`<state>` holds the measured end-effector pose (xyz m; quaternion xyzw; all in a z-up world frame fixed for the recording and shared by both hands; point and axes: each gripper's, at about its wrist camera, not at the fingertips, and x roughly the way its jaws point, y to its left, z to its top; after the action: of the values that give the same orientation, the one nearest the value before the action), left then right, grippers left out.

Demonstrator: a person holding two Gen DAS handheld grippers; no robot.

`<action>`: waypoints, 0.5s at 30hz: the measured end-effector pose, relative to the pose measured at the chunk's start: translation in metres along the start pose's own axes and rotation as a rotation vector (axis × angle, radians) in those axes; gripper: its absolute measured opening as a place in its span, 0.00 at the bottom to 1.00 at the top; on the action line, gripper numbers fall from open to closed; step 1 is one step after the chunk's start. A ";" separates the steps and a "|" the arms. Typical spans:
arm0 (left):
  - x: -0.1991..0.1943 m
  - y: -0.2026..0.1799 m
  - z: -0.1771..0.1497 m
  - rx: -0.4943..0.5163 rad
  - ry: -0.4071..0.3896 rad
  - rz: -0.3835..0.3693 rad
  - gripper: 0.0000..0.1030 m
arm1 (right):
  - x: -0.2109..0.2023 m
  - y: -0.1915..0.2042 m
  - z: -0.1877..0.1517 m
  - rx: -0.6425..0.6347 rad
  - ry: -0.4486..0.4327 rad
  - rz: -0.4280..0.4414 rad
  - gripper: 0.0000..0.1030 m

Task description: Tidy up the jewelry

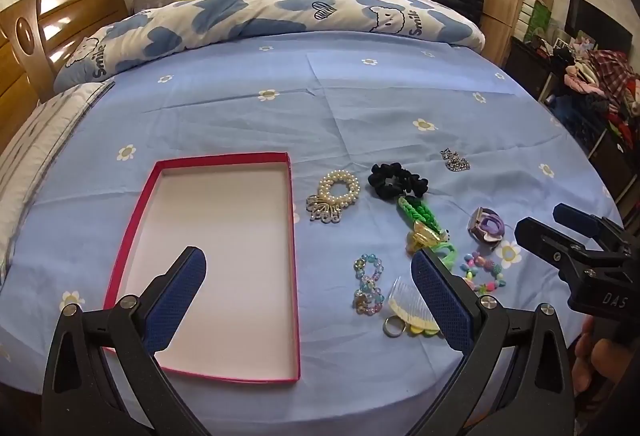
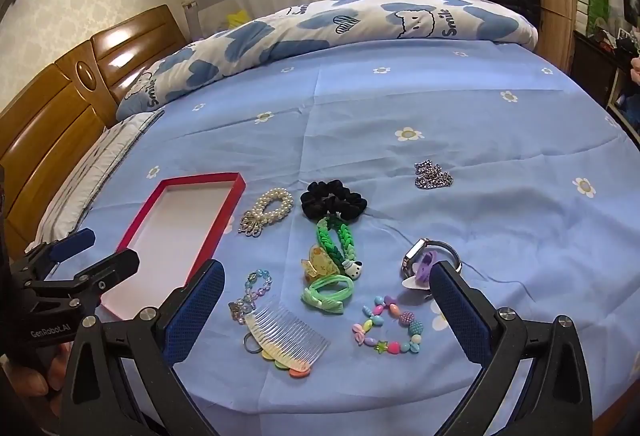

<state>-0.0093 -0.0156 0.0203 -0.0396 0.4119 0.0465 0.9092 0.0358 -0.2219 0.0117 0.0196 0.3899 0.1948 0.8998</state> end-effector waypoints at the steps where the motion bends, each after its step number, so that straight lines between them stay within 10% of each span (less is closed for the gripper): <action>1: 0.000 0.000 0.000 0.001 -0.001 -0.001 1.00 | -0.001 0.001 0.000 -0.001 -0.002 0.000 1.00; 15: -0.001 -0.001 -0.001 0.005 0.007 -0.002 1.00 | -0.005 0.005 -0.002 -0.004 0.004 0.007 1.00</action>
<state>-0.0105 -0.0173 0.0204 -0.0382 0.4153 0.0443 0.9078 0.0300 -0.2195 0.0143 0.0191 0.3913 0.1989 0.8983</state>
